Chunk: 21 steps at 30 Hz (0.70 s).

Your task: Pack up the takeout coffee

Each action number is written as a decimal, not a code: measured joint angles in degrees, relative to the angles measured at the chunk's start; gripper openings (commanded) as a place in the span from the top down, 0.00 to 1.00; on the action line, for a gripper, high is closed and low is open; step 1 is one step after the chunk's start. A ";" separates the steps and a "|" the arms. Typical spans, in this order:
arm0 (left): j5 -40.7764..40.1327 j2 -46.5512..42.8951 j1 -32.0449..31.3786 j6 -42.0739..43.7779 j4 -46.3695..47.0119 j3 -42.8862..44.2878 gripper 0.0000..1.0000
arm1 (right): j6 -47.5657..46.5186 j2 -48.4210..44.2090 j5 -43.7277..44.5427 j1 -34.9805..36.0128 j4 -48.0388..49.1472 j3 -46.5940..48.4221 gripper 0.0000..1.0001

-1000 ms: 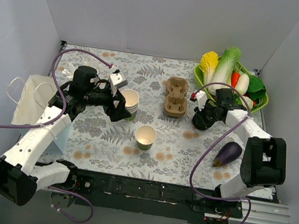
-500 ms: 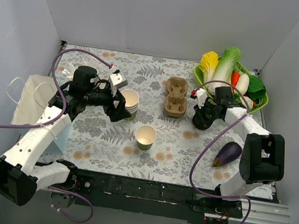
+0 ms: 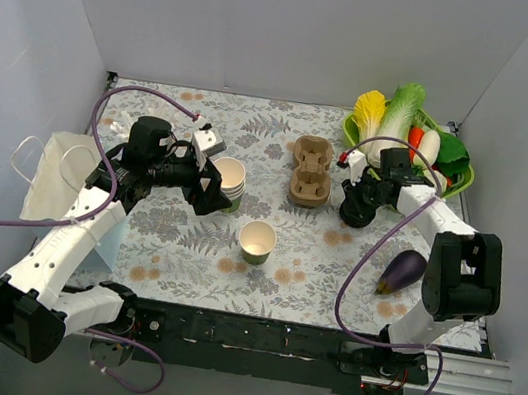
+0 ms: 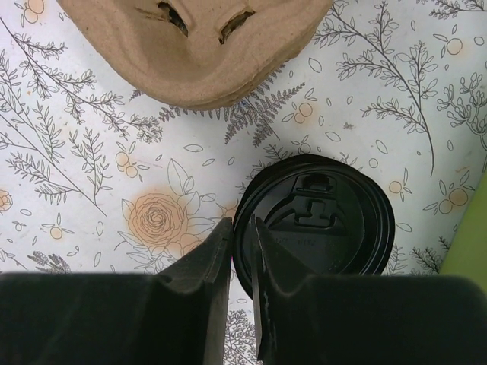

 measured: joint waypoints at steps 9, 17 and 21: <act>0.35 0.00 0.00 0.02 0.00 0.00 0.18 | 1.18 2.25 -0.79 0.00 -0.13 1.53 0.87; 0.39 0.00 0.04 0.07 0.00 0.00 0.18 | 1.68 2.51 -0.85 -0.02 -1.03 2.62 0.99; 0.61 0.00 0.04 0.22 -0.02 0.00 0.19 | 1.90 2.27 -1.05 -0.02 -2.10 3.74 0.99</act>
